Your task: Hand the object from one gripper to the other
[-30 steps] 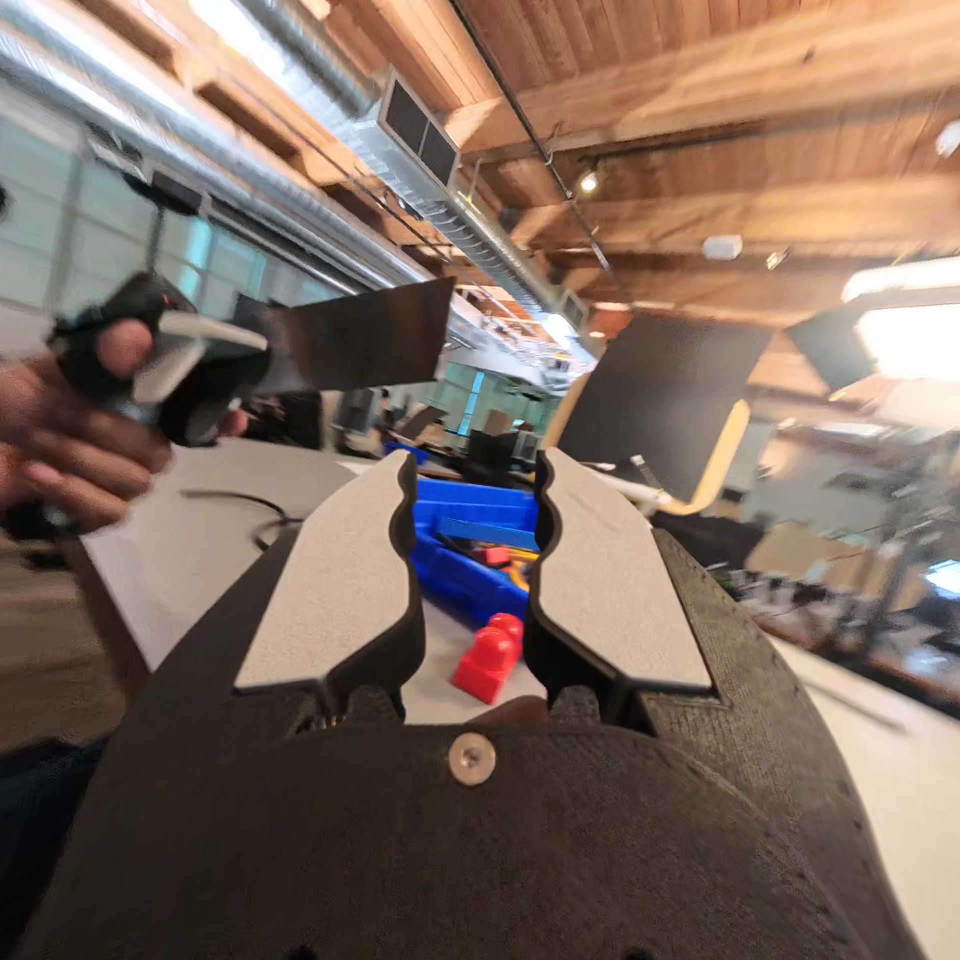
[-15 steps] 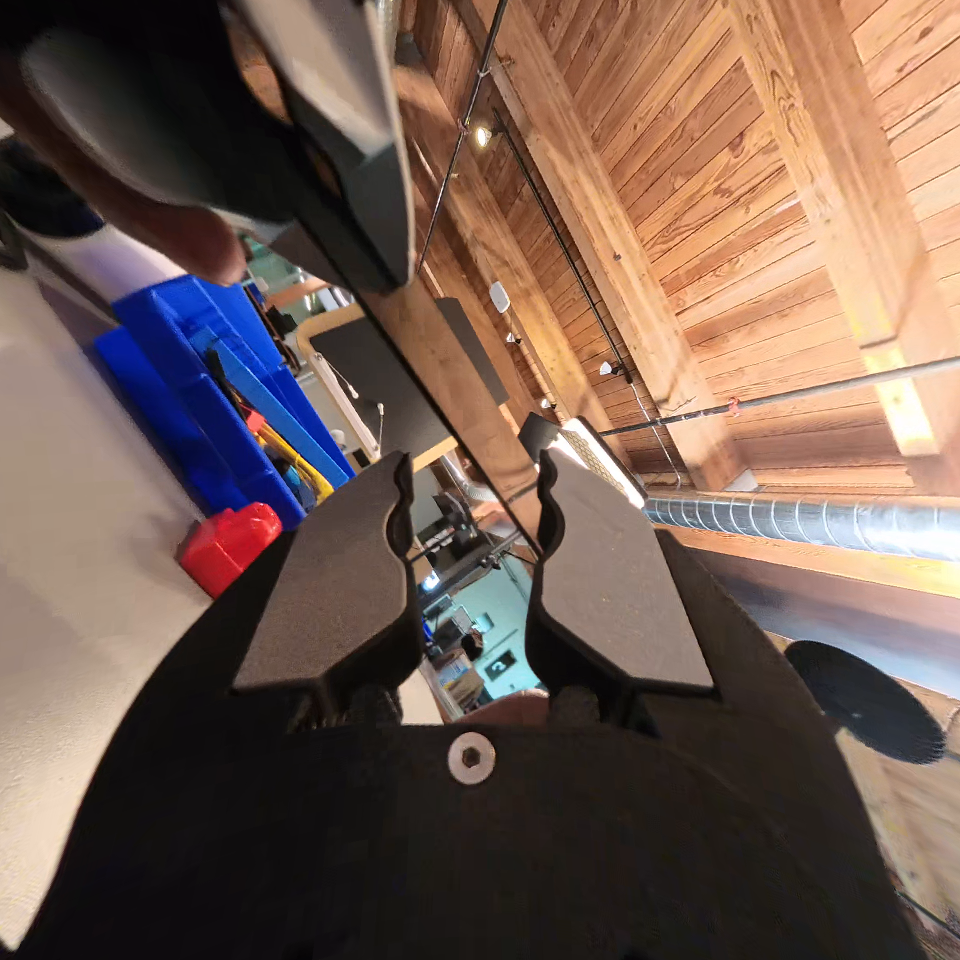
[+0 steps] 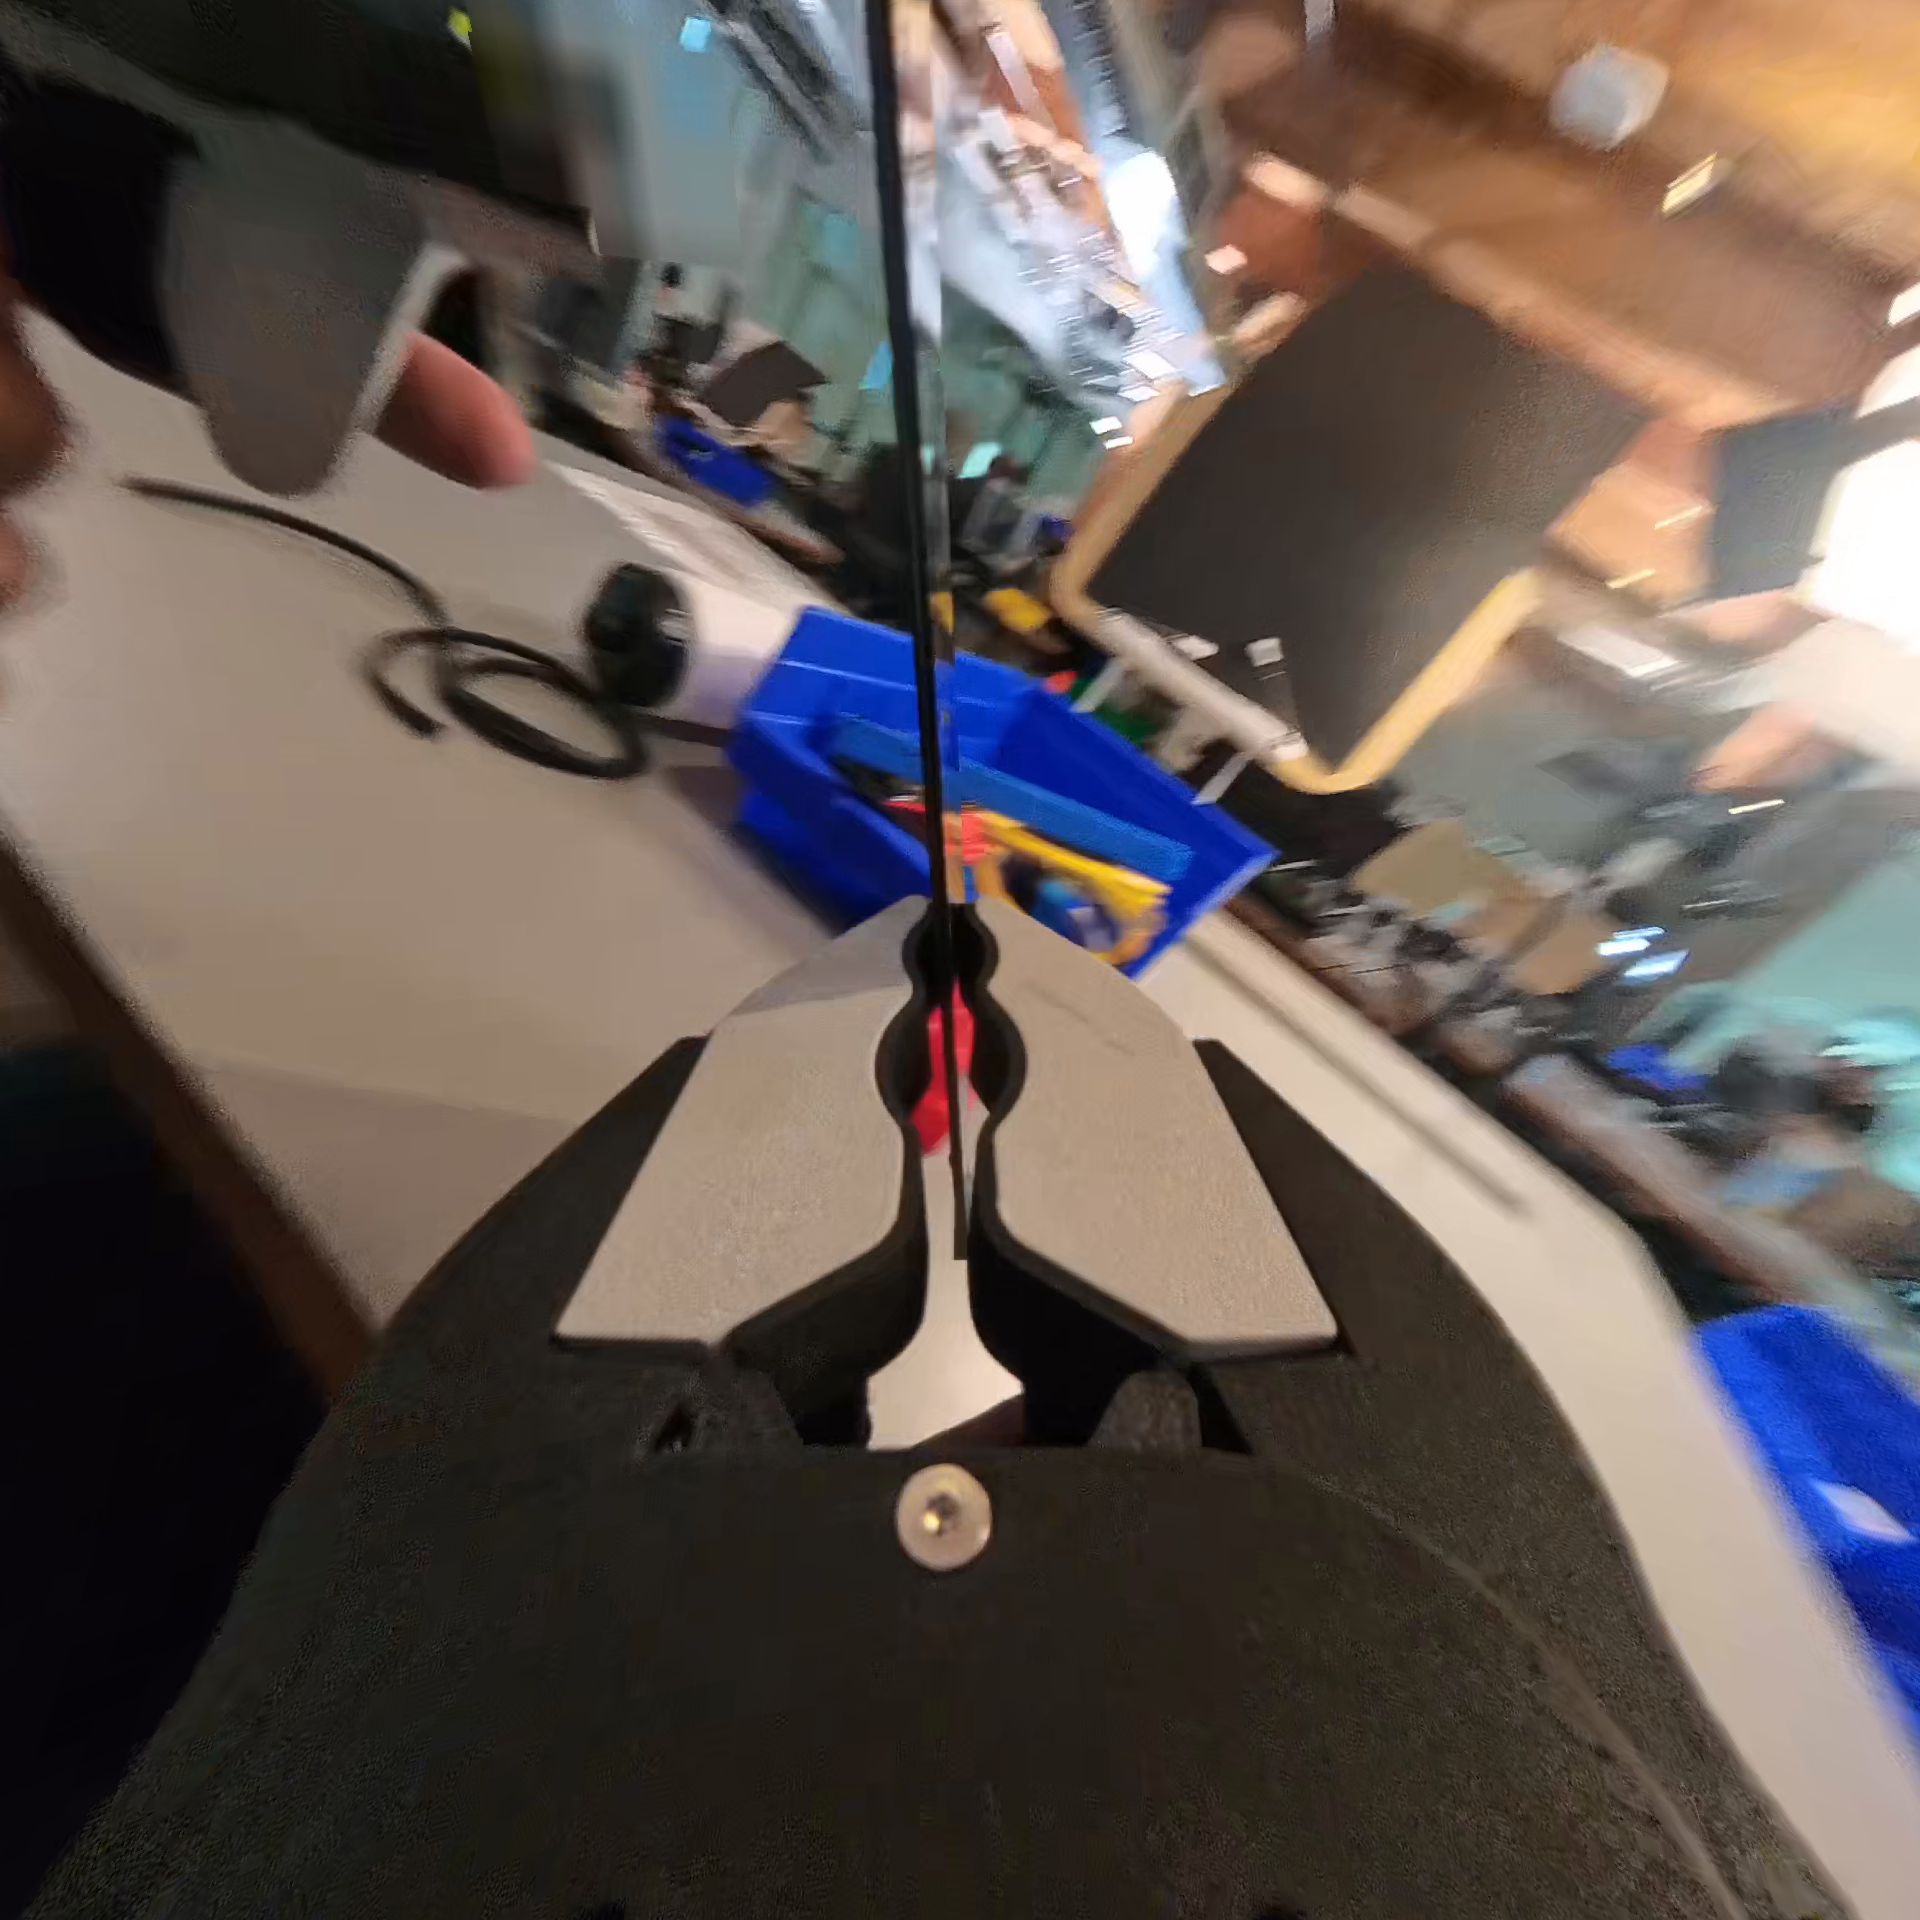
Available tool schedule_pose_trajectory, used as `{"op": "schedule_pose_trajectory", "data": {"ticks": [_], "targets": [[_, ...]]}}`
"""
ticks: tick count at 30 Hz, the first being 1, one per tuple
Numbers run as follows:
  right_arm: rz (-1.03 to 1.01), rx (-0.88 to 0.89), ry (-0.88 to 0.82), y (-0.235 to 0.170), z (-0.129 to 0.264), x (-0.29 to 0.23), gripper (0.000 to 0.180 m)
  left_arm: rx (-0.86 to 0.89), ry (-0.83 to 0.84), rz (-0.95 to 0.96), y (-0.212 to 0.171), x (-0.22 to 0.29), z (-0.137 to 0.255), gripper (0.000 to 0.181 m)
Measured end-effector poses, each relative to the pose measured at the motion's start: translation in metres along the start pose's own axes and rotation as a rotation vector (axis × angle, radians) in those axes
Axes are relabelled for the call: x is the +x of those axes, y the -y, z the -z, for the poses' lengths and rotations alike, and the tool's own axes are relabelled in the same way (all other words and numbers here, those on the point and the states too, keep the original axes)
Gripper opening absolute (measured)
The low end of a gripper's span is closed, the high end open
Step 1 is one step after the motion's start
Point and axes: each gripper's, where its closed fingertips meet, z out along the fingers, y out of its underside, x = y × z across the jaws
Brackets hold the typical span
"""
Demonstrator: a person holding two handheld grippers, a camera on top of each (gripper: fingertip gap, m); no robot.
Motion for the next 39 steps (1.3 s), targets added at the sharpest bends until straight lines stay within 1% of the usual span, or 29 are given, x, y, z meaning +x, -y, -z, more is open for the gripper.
{"op": "schedule_pose_trajectory", "data": {"ticks": [2, 3, 5, 8, 10, 12, 15, 17, 18, 19, 20, 22, 24, 26, 29, 32, 34, 36, 37, 39], "targets": [[-0.174, -0.011, 0.185, 0.003, 0.002, -0.017, 0.0, -0.065, 0.108, -0.18, -0.007, -0.014, 0.006, 0.065], [-0.248, -0.022, 0.283, 0.005, 0.004, -0.027, 0.0, -0.104, 0.137, -0.255, -0.012, -0.018, 0.008, 0.065], [-0.362, -0.039, 0.464, 0.008, 0.011, -0.047, 0.001, -0.191, 0.151, -0.321, -0.026, -0.021, 0.009, 0.065], [-0.494, -0.026, 0.688, 0.016, 0.024, -0.071, 0.0, -0.261, 0.181, -0.301, -0.04, -0.03, 0.008, 0.065], [-0.558, -0.018, 0.789, 0.021, 0.03, -0.081, 0.0, -0.273, 0.169, -0.239, -0.046, -0.031, 0.005, 0.061], [-0.594, -0.014, 0.873, 0.024, 0.037, -0.089, 0.0, -0.266, 0.131, -0.156, -0.049, -0.028, 0.002, 0.051], [-0.613, -0.023, 0.922, 0.024, 0.039, -0.097, 0.001, -0.264, 0.069, -0.058, -0.056, -0.022, -0.003, 0.029], [-0.607, -0.05, 0.906, 0.019, 0.036, -0.098, 0.001, -0.275, 0.026, -0.005, -0.061, -0.017, -0.006, 0.014], [-0.601, -0.063, 0.888, 0.016, 0.034, -0.098, 0.002, -0.275, 0.027, 0.017, -0.062, -0.017, -0.007, 0.011], [-0.595, -0.073, 0.851, 0.013, 0.03, -0.095, 0.011, -0.278, 0.028, 0.036, -0.063, -0.018, -0.007, 0.007], [-0.583, -0.081, 0.805, 0.01, 0.025, -0.09, 0.013, -0.278, 0.039, 0.056, -0.063, -0.021, -0.007, 0.003], [-0.539, -0.066, 0.696, 0.008, 0.017, -0.08, 0.022, -0.272, 0.122, 0.053, -0.061, -0.034, -0.004, 0.002], [-0.453, -0.039, 0.546, 0.007, 0.009, -0.063, 0.026, -0.287, 0.199, 0.008, -0.059, -0.044, 0.001, 0.002], [-0.343, 0.004, 0.415, 0.011, 0.007, -0.047, 0.031, -0.309, 0.295, -0.096, -0.053, -0.054, 0.008, 0.002], [-0.185, 0.109, 0.256, 0.028, 0.011, -0.029, 0.034, -0.377, 0.446, -0.28, -0.049, -0.069, 0.019, 0.002], [0.003, 0.196, 0.119, 0.045, 0.019, -0.021, 0.035, -0.436, 0.541, -0.498, -0.044, -0.077, 0.025, 0.002], [0.111, 0.221, 0.056, 0.052, 0.023, -0.019, 0.035, -0.493, 0.565, -0.706, -0.044, -0.076, 0.025, 0.002], [0.176, 0.245, 0.024, 0.058, 0.027, -0.021, 0.037, -0.57, 0.602, -0.939, -0.045, -0.077, 0.026, 0.002], [0.201, 0.258, 0.017, 0.061, 0.028, -0.022, 0.038, -0.617, 0.594, -1.032, -0.048, -0.077, 0.026, 0.002], [0.268, 0.275, 0.012, 0.064, 0.03, -0.027, 0.043, -0.697, 0.554, -1.127, -0.058, -0.075, 0.025, 0.002]]}}
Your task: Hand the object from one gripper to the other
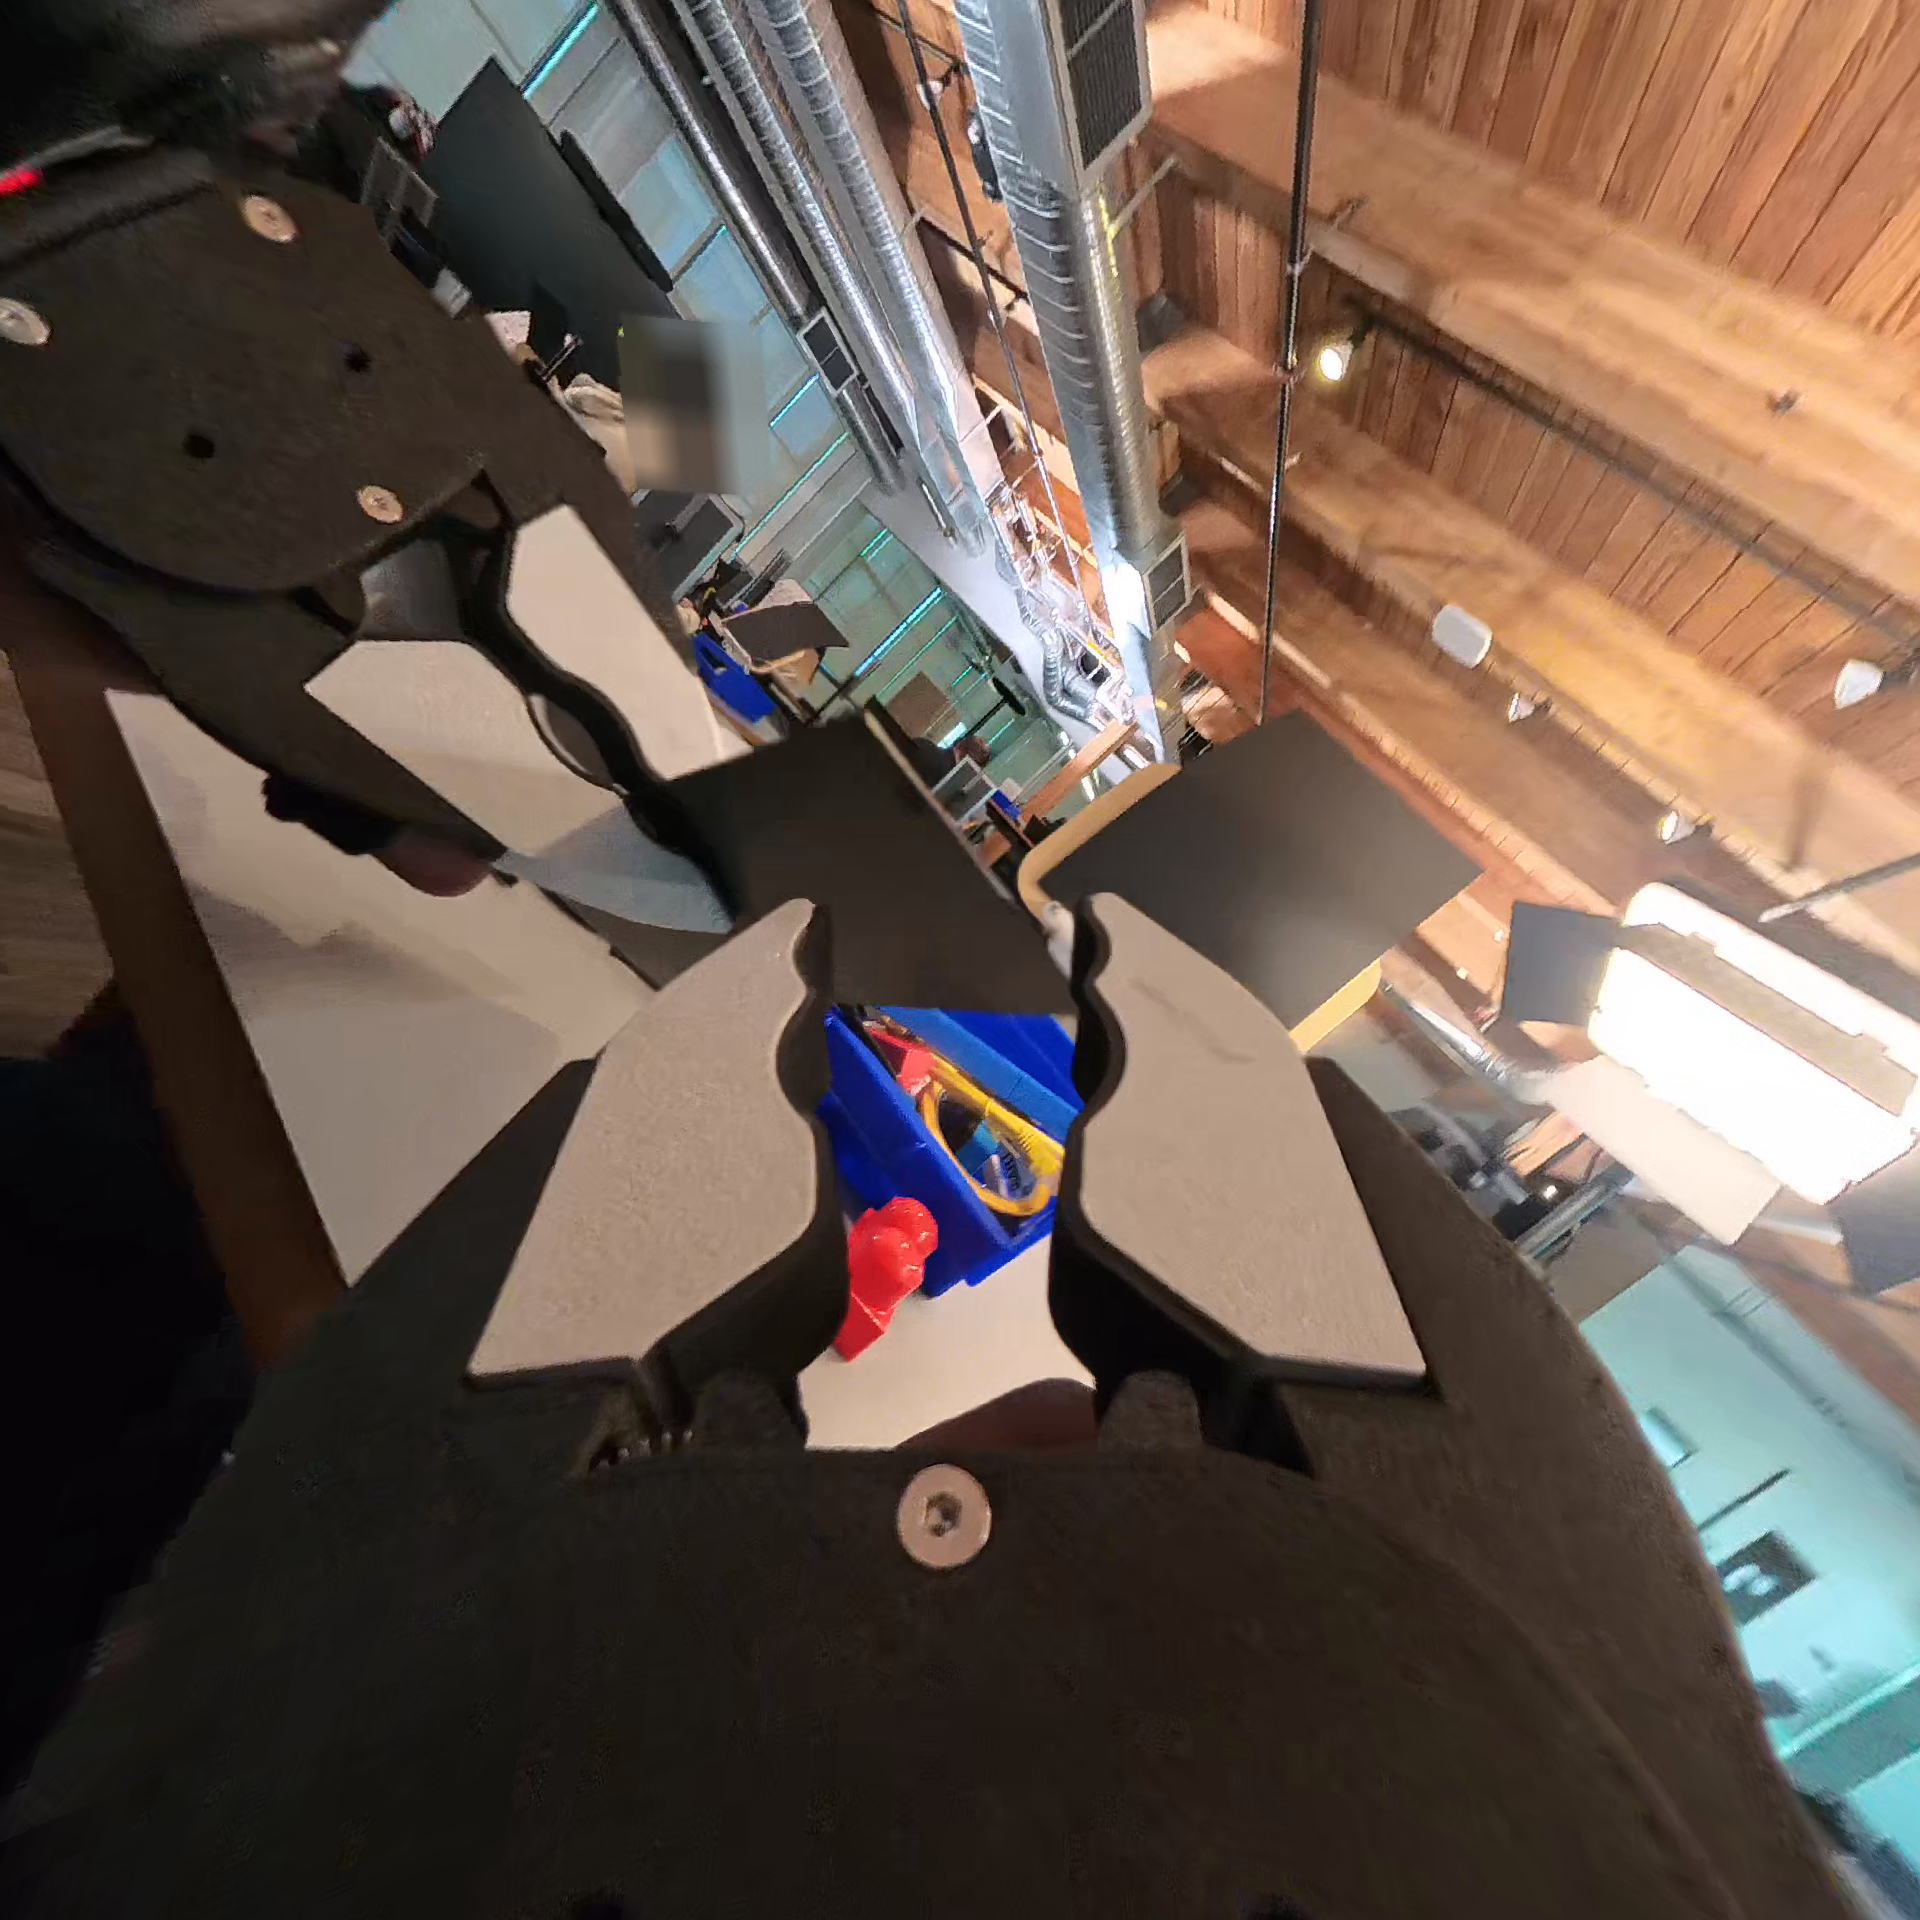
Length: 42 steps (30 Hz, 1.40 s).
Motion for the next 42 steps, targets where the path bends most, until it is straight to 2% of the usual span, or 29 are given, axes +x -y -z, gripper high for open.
{"op": "schedule_pose_trajectory", "data": {"ticks": [3, 6, 8, 11, 12, 15, 18, 23, 26, 30, 38, 42], "targets": [[0.173, -0.033, 0.056, -0.004, 0.0, -0.017, 0.051, -0.002, -0.025, -0.078, -0.001, 0.008, -0.001, 0.002], [0.26, -0.085, 0.102, -0.013, -0.003, -0.032, 0.049, -0.019, -0.069, -0.26, -0.006, 0.022, 0.0, 0.002], [0.279, -0.107, 0.141, -0.019, -0.004, -0.043, 0.033, -0.003, -0.091, -0.352, -0.006, 0.031, 0.002, 0.002], [0.248, -0.195, 0.218, -0.037, -0.007, -0.058, 0.009, -0.014, -0.016, -0.309, -0.009, 0.019, -0.002, 0.004], [0.209, -0.23, 0.215, -0.044, -0.01, -0.058, 0.001, 0.001, 0.017, -0.268, -0.008, 0.012, -0.002, 0.012], [-0.01, -0.3, 0.201, -0.057, -0.014, -0.051, 0.001, 0.017, 0.033, -0.068, -0.014, -0.003, 0.0, 0.041], [-0.262, -0.339, 0.189, -0.065, -0.015, -0.038, 0.001, 0.077, 0.059, 0.195, -0.019, -0.025, 0.006, 0.055], [-0.463, -0.375, 0.159, -0.081, -0.014, -0.027, 0.001, 0.313, 0.006, 0.765, -0.015, -0.052, 0.014, 0.056], [-0.511, -0.384, 0.16, -0.088, -0.015, -0.028, 0.0, 0.438, 0.001, 0.963, -0.019, -0.063, 0.017, 0.051], [-0.534, -0.363, 0.158, -0.085, -0.015, -0.026, 0.0, 0.468, -0.006, 1.065, -0.028, -0.064, 0.013, 0.05], [-0.577, -0.317, 0.152, -0.078, -0.018, -0.025, 0.0, 0.448, -0.04, 1.04, -0.023, -0.057, 0.008, 0.049], [-0.708, -0.202, 0.147, -0.065, -0.018, -0.018, 0.001, 0.431, -0.074, 1.078, -0.02, -0.052, 0.005, 0.053]]}}
